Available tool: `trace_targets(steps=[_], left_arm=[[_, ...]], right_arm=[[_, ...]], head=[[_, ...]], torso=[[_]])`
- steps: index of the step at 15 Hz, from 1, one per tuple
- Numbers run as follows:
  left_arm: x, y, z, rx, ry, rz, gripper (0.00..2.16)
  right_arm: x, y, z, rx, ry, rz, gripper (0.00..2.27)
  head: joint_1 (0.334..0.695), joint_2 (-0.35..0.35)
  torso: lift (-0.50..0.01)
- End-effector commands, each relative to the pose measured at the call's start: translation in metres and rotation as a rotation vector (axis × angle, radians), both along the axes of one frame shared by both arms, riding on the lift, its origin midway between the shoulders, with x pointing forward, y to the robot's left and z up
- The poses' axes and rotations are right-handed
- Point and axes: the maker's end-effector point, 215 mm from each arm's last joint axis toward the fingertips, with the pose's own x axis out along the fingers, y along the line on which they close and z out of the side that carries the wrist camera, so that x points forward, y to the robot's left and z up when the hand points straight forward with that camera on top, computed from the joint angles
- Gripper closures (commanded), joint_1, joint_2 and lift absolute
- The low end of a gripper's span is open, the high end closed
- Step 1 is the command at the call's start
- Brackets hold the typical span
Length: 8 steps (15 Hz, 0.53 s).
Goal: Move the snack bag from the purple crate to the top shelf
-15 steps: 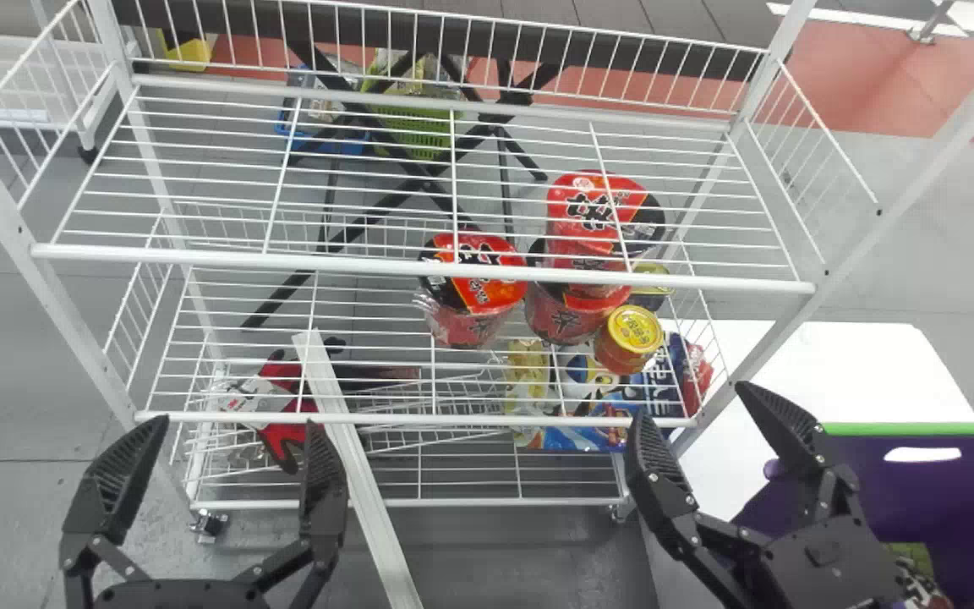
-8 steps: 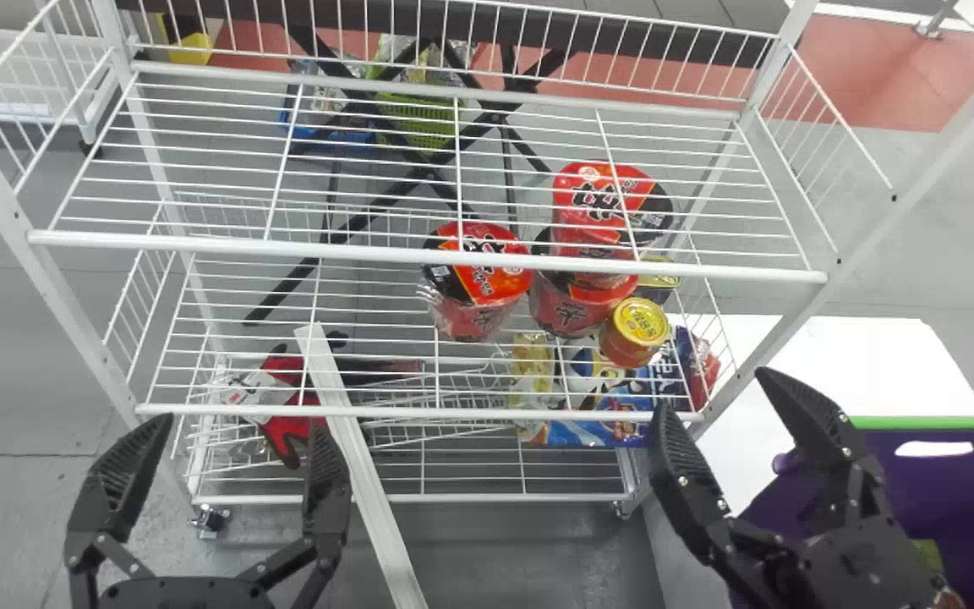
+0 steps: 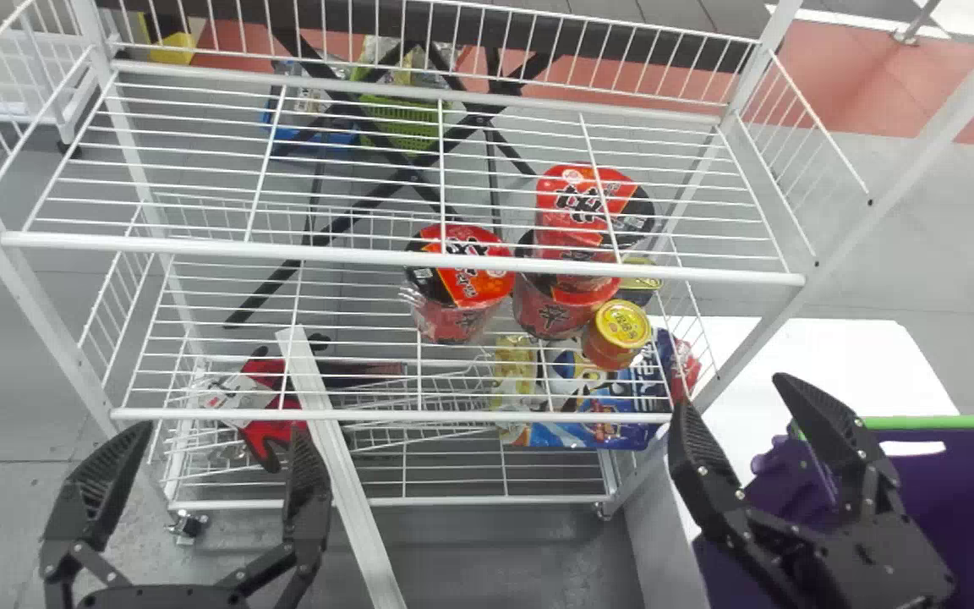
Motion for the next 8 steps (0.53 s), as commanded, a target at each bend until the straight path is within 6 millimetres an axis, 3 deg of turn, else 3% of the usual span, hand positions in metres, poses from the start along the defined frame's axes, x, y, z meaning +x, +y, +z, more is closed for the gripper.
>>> trace_targets(steps=[1, 2, 5, 6, 8], left_arm=[[0.002, -0.005, -0.006, -0.002, 0.006, -0.01, 0.09], [0.002, -0.008, -0.005, -0.008, 0.004, -0.016, 0.09], [0.007, -0.01, -0.012, -0.015, 0.013, -0.026, 0.09], [0.007, -0.01, -0.013, -0.021, 0.011, -0.028, 0.09], [0.006, -0.011, -0.017, -0.02, 0.017, -0.03, 0.09]], right_arm=[[-0.005, -0.038, -0.045, 0.005, 0.222, -0.093, 0.14], [-0.012, -0.05, -0.063, 0.022, 0.312, -0.11, 0.14], [-0.029, -0.082, -0.065, 0.008, 0.368, -0.121, 0.13], [-0.038, -0.098, -0.058, 0.099, 0.373, -0.105, 0.14], [-0.06, -0.128, -0.075, 0.217, 0.499, -0.128, 0.14]], head=[[0.695, -0.245], [0.695, -0.269], [0.695, -0.35], [0.695, -0.35], [0.695, -0.35]], torso=[[-0.454], [-0.454], [-0.468], [-0.468], [-0.468]])
